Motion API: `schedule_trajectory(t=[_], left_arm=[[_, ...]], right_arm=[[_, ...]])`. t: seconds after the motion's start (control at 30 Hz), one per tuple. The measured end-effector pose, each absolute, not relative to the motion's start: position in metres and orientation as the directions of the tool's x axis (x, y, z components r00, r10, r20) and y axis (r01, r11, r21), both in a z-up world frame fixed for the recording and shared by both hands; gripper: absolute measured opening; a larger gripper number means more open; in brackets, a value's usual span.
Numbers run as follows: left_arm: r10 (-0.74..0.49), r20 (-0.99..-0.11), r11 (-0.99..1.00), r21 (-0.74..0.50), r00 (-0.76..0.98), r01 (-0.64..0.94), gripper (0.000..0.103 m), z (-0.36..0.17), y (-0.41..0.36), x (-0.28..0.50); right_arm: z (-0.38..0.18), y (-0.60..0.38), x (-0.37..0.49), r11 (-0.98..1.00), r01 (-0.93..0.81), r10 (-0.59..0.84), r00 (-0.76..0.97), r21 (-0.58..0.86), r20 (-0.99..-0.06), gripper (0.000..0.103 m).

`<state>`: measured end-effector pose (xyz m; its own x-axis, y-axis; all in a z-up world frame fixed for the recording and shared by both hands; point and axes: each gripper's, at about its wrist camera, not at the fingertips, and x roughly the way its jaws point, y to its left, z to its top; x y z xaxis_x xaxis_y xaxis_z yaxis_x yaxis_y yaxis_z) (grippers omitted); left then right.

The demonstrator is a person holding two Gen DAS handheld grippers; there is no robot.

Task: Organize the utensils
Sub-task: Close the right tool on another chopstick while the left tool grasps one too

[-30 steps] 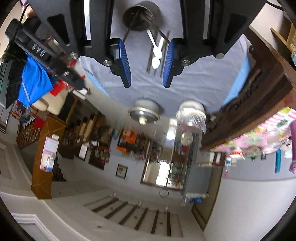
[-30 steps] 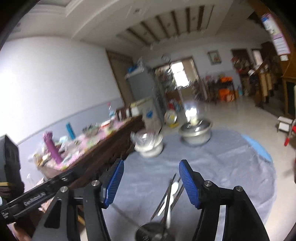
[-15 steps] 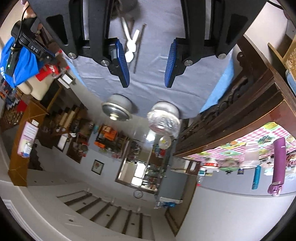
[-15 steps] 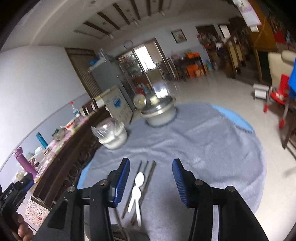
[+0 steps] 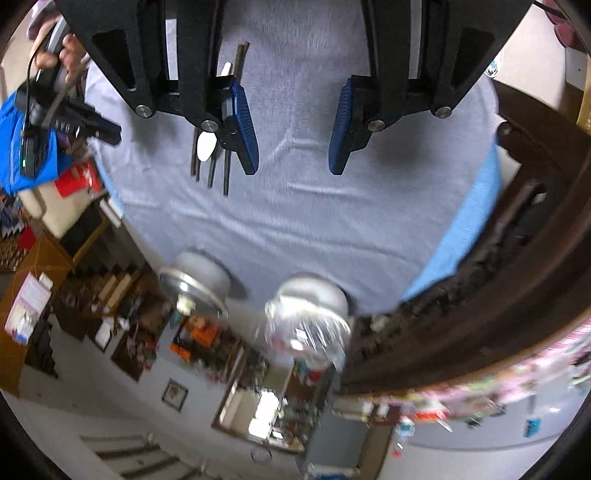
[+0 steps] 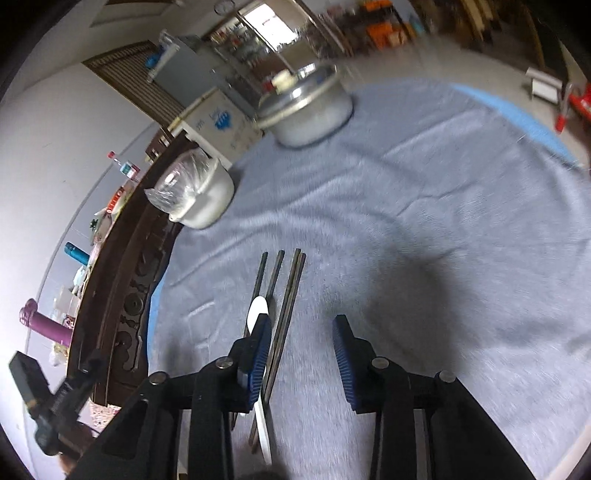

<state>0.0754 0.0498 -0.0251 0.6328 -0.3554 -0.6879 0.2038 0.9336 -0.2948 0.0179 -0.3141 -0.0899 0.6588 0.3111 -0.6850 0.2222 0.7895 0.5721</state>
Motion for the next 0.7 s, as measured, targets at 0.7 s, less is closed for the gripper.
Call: schedule_trajectory(t=[0.7], left_arm=[[-0.387,-0.798,0.912,-0.256,0.462,0.322,0.04,-0.086,-0.018,0.144]], right_arm=[[-0.147,-0.264,0.14,0.908,0.214,0.208,0.518,0.361,-0.83,0.017]])
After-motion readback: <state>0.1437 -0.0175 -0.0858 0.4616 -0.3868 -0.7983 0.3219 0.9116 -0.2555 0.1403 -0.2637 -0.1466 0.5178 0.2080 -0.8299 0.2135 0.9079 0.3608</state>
